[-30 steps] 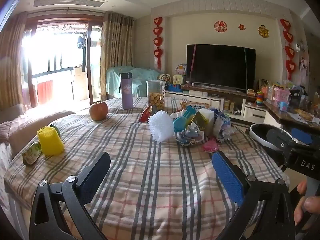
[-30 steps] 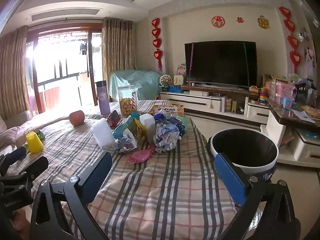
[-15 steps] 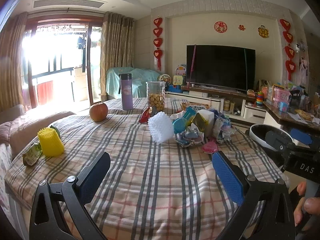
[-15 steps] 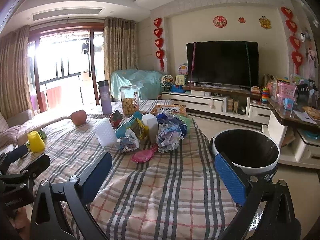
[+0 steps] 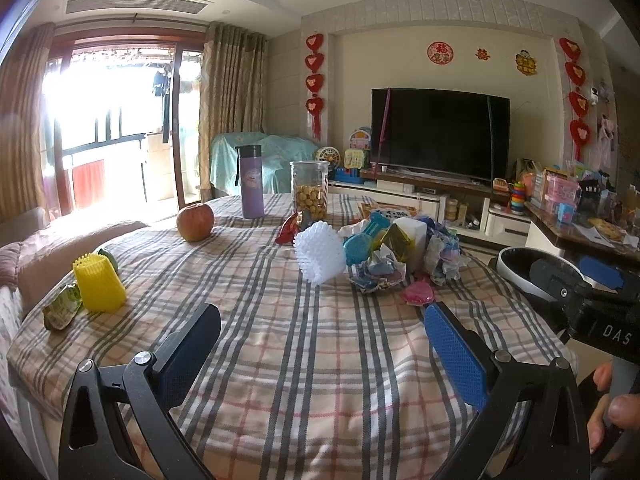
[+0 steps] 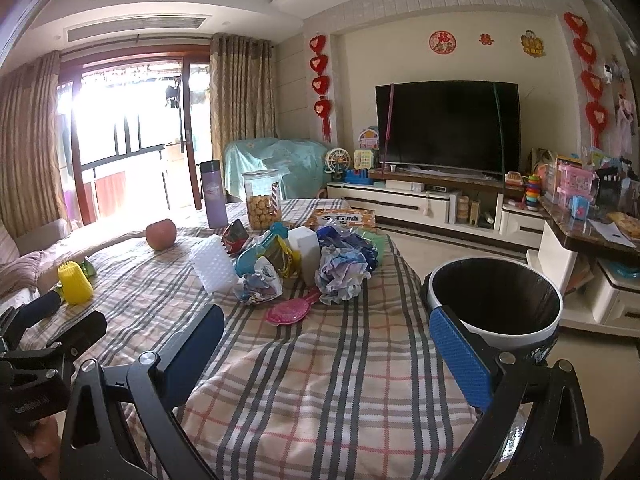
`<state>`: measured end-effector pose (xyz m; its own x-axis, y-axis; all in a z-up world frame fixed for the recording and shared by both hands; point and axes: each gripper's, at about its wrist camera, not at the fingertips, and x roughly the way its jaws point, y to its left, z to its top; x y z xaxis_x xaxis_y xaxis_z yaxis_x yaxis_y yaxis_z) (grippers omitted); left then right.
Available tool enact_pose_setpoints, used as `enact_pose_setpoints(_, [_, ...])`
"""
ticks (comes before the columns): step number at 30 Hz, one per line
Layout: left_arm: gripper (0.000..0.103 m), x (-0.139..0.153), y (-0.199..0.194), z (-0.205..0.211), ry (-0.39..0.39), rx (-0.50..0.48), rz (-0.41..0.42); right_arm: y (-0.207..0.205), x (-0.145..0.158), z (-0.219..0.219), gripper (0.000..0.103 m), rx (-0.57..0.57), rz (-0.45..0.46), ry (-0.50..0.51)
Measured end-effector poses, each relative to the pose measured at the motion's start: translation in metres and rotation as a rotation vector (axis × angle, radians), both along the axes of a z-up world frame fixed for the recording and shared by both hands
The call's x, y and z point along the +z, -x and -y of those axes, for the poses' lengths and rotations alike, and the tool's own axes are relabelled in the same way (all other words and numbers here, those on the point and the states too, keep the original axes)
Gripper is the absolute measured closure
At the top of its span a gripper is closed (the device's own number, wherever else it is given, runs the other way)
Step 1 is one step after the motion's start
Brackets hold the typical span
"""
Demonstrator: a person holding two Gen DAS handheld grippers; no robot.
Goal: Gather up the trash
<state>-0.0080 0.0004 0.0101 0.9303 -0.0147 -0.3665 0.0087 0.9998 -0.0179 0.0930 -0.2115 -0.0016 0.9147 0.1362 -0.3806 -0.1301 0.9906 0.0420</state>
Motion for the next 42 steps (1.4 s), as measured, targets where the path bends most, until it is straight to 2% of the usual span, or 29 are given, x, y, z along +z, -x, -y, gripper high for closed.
enact_pose_setpoints(25, [0.001,-0.002,0.001,0.000,0.001,0.000,-0.007,-0.002,-0.001,-0.003,0.000,0.003,-0.014,-0.004])
enact_pose_setpoints(42, [0.001,-0.017,-0.031,-0.008,0.014,-0.006,-0.089,-0.022,-0.015,0.005,0.000,0.021,-0.094,-0.051])
